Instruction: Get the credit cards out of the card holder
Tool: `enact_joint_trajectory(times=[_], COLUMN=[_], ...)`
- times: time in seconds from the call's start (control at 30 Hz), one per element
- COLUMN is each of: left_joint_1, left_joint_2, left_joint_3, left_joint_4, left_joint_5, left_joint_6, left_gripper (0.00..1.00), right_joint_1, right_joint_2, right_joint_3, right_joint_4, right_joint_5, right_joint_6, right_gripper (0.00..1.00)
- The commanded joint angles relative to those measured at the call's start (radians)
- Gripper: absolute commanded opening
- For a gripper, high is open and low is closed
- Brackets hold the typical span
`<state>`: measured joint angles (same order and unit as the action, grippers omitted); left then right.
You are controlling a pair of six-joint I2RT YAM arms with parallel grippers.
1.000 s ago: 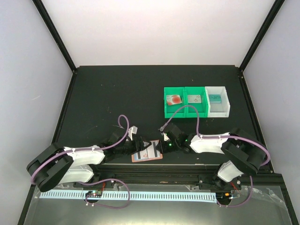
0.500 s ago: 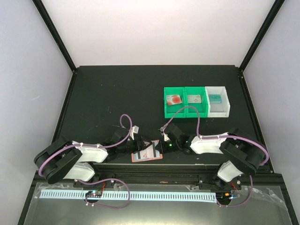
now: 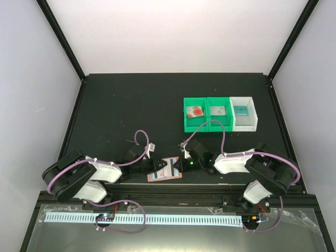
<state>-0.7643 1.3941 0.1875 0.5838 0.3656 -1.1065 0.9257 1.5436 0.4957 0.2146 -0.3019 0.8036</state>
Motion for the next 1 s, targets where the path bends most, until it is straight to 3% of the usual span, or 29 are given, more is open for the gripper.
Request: enact_joint_trajectory(times=[0.0, 0.1, 0.63, 0.97], left_joint_1=[-0.007, -0.007, -0.007, -0.007], left_joint_2=[-0.029, -0.064, -0.263, -0.456], left_joint_3=[0.000, 0.003, 0.011, 0.104], left_joint_4=[-0.015, -0.064, -0.281, -0.549], left_joint_5=[-0.015, -0.030, -0.097, -0.184], left_joint_6=[0.012, 0.023, 0.065, 0.187], left_gripper=[0.12, 0.02, 0.02, 0.02], right_joint_1=[0.002, 0.002, 0.002, 0.002], right_joint_2=[0.025, 0.027, 0.016, -0.089], right_joint_3=[-0.028, -0.032, -0.042, -0.018], right_joint_4=[-0.046, -0.043, -0.043, -0.092], right_joint_5=[0.010, 0.020, 0.050, 0.012], right_joint_6=[0.011, 0.009, -0.002, -0.005], right_gripper=[0.05, 0.05, 0.06, 0.10])
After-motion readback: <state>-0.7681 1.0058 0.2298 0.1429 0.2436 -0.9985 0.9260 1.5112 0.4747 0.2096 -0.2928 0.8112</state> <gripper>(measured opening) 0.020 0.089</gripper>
